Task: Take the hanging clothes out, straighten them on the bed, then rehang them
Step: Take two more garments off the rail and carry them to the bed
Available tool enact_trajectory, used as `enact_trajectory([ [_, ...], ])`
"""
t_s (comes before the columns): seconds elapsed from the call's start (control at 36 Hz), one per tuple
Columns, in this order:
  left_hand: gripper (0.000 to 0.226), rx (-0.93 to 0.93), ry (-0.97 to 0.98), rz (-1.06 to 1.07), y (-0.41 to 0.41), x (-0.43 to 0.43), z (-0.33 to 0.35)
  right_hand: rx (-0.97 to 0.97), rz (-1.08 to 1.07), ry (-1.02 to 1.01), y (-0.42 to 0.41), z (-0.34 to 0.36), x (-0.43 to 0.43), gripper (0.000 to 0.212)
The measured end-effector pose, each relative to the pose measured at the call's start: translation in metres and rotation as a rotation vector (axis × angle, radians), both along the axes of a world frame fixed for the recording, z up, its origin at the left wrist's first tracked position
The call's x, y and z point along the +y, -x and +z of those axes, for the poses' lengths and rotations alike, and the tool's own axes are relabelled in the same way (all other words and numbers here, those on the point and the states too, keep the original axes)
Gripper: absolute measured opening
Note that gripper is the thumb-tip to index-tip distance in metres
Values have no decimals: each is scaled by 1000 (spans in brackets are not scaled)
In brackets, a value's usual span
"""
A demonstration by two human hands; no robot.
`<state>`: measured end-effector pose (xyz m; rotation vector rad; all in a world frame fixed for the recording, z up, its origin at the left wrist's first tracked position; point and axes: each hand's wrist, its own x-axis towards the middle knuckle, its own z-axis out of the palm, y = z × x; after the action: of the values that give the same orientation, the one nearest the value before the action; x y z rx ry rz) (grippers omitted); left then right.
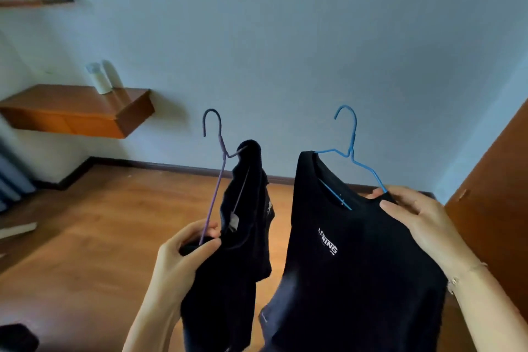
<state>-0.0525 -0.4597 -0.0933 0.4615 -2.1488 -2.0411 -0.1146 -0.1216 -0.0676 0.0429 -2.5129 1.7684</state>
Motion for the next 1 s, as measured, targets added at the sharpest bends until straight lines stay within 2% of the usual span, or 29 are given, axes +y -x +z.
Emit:
enact_trajectory([
  [0.17, 27, -67, -8, 108, 29, -34, -8, -1, 262, -95, 108, 4, -46, 19],
  [0.31, 35, -87, 62, 258, 48, -60, -25, -18, 490, -98, 202, -12, -99, 20],
  [0.53, 38, -151, 38, 679, 90, -72, -42, -69, 915, -130, 348, -42, -217, 19],
  [0.61, 25, -160, 58, 836, 98, -71, -34, -41, 1067, -123, 392, -37, -265, 18],
  [0.69, 26, -131, 38, 1004, 101, -69, -22, 4, 1224, -119, 419, -23, -317, 15],
  [0.78, 28, -105, 26, 1192, 94, -64, -15, 53, 1393, -117, 430, -12, -371, 26],
  [0.83, 27, -87, 8, 1298, 86, -61, -12, 59, 1506, -109, 429, -6, -403, 12],
  [0.92, 26, -38, -22, 1418, 73, -56, -7, 58, 1660, -101, 423, -5, -453, 52],
  [1.0, 34, -41, 2, 1530, 50, -57, -11, 97, 1847, -144, 404, -8, -509, 69],
])
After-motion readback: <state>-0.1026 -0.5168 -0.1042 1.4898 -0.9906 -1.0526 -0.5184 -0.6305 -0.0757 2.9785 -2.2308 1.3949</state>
